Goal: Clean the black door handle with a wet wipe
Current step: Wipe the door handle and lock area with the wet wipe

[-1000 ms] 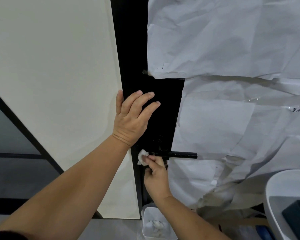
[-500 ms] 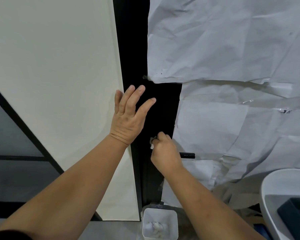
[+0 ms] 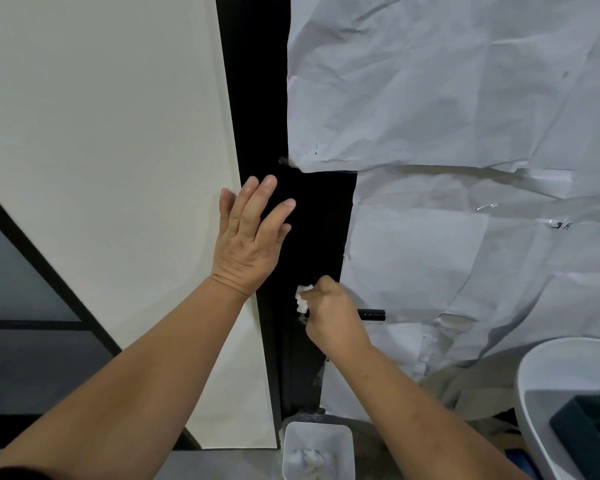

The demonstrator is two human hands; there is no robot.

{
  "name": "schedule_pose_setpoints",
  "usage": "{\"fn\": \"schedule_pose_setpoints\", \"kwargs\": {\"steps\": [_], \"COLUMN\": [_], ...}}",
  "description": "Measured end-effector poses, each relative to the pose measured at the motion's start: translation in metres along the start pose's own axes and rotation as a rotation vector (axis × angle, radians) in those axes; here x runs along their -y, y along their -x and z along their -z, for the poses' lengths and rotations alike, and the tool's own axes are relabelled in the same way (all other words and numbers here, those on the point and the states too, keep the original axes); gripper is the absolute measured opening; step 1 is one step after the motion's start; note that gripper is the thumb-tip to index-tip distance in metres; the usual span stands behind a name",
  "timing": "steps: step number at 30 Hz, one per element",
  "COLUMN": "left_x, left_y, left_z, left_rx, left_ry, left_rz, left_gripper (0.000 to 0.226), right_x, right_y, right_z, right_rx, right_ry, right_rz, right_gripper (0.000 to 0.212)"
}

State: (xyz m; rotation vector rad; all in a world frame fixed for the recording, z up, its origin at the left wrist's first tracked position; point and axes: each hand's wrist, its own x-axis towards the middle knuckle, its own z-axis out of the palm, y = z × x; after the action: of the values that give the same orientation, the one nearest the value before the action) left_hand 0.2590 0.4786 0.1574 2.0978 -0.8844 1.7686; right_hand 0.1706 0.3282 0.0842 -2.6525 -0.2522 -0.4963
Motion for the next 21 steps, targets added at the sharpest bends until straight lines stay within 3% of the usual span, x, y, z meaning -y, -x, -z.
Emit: {"fn": "schedule_pose_setpoints", "kwargs": {"steps": [5, 9, 12, 17, 21], "left_x": [0.012, 0.017, 0.019, 0.021, 0.020], "left_y": [0.010, 0.013, 0.016, 0.016, 0.015], "left_z": [0.007, 0.008, 0.006, 0.006, 0.006], "left_rx": [0.047, 0.074, 0.070, 0.068, 0.056], "left_ry": [-0.062, -0.065, -0.053, -0.033, -0.052], "left_rz": [-0.021, -0.042, -0.058, -0.069, -0.071], "left_gripper": [0.047, 0.054, 0.054, 0.053, 0.052], "right_x": [0.032, 0.058, 0.068, 0.073, 0.068], "right_y": [0.012, 0.014, 0.007, -0.014, 0.008], "right_z": [0.003, -0.020, -0.022, -0.008, -0.037], "right_rx": [-0.179, -0.077, -0.133, -0.310, -0.198], "right_ry": [-0.554, -0.941, -0.958, -0.848, -0.659], "right_rz": [-0.282, -0.560, -0.562, -0.334, -0.367], "right_gripper": [0.027, 0.029, 0.030, 0.029, 0.032]}}
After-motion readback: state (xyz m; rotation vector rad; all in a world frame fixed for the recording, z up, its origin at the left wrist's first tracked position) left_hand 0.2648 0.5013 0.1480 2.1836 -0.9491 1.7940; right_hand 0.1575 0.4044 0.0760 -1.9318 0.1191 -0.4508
